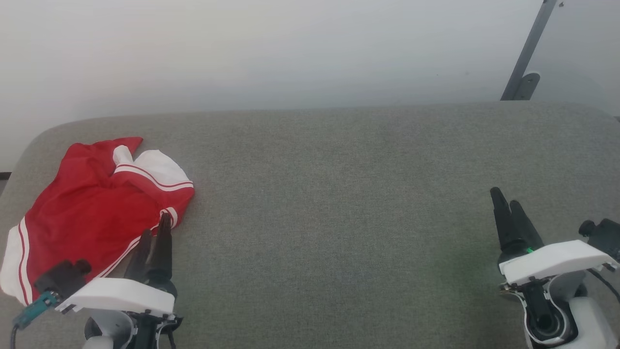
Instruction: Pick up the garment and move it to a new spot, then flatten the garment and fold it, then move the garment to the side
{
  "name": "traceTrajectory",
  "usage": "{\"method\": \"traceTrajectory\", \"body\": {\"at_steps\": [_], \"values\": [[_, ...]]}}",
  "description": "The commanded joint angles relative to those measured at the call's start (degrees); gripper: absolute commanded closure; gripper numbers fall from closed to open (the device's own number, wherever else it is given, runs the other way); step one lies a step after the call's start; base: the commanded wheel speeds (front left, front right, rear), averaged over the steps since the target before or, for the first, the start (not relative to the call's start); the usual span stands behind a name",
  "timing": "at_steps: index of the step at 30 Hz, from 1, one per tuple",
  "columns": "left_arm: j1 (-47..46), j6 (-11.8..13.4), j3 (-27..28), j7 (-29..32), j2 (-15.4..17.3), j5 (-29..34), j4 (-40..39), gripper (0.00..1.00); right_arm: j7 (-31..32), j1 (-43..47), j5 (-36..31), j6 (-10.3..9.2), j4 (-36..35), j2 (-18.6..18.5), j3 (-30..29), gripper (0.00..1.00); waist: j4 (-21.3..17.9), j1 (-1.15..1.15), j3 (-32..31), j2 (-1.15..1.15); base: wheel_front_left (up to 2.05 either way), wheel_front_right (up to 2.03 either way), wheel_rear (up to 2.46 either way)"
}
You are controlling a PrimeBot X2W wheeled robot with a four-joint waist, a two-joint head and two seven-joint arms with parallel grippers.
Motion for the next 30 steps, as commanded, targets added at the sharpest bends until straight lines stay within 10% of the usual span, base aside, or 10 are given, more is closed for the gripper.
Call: {"method": "traceTrajectory", "body": {"at_steps": [1, 30], "values": [[-0.6, 0.4, -0.5, -0.8, 0.7, 3.0, -0.8, 0.0, -0.8, -2.0, -3.4, 0.01, -0.5, -0.6, 0.1, 0.0, 0.0, 0.0, 0.0, 0.0, 0.0, 0.0, 0.0], [-0.4, 3.3, -3.8, -5.8, 3.5, 22.4, 0.4, 0.0, -5.8, -4.0, -28.9, 0.02, 1.5, -0.9, -0.5, 0.0, 0.1, 0.0, 0.0, 0.0, 0.0, 0.0, 0.0]]}}
